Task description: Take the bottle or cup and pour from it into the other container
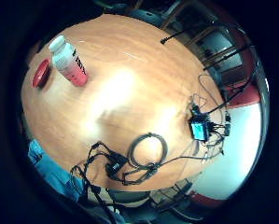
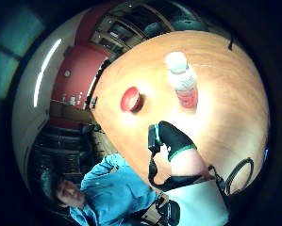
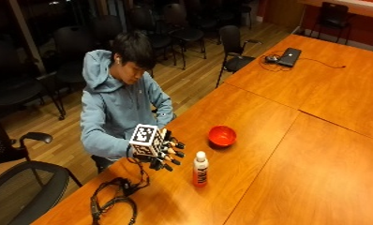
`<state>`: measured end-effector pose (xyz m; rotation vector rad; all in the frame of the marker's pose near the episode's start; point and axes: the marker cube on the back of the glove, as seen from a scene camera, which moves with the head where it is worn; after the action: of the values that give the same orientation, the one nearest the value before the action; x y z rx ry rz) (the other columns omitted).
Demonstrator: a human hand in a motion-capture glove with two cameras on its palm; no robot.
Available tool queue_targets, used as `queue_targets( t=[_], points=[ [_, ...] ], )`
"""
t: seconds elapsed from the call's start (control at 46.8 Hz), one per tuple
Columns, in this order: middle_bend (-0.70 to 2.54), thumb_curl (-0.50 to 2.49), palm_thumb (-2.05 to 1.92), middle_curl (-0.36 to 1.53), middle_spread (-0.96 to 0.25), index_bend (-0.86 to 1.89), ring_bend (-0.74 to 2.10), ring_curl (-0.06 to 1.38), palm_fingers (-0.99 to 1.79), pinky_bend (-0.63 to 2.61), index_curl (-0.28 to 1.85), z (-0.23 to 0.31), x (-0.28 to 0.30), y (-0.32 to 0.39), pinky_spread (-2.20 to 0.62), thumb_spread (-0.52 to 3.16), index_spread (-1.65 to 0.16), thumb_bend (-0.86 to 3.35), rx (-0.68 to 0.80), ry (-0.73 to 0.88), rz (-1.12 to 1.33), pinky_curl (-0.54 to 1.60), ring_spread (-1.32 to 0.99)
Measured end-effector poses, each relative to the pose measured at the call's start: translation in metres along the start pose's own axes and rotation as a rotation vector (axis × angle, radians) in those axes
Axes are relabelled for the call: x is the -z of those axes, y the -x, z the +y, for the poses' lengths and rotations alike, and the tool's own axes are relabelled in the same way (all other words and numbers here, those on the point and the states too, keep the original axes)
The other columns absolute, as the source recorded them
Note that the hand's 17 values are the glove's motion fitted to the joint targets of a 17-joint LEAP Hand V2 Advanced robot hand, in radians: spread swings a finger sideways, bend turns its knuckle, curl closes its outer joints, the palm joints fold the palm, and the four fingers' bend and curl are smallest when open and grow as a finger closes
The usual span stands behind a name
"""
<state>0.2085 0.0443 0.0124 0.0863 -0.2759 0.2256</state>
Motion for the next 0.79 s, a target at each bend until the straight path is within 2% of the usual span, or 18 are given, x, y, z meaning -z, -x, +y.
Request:
queue_targets(
  t=[0.257,0.641,0.791],
  points=[
    [0.2,0.43,0.56,0.31,0.01,0.12,0.46,0.3,0.03,0.8,0.18,-0.019,-0.028,-0.022,0.22,1.0,-0.37,-0.03,0.004,-0.008,-0.262,0.3,0.1],
    [0.21,0.39,0.5,0.33,-0.01,0.13,0.46,0.29,0.05,0.78,0.19,-0.046,-0.075,-0.032,0.23,0.96,-0.37,-0.04,0.029,0.01,-0.338,0.29,0.1],
    [0.21,0.38,0.5,0.33,-0.03,0.13,0.47,0.29,0.06,0.77,0.19,-0.066,-0.093,-0.032,0.23,0.94,-0.36,-0.03,0.024,-0.015,-0.451,0.28,0.09]
  ],
)
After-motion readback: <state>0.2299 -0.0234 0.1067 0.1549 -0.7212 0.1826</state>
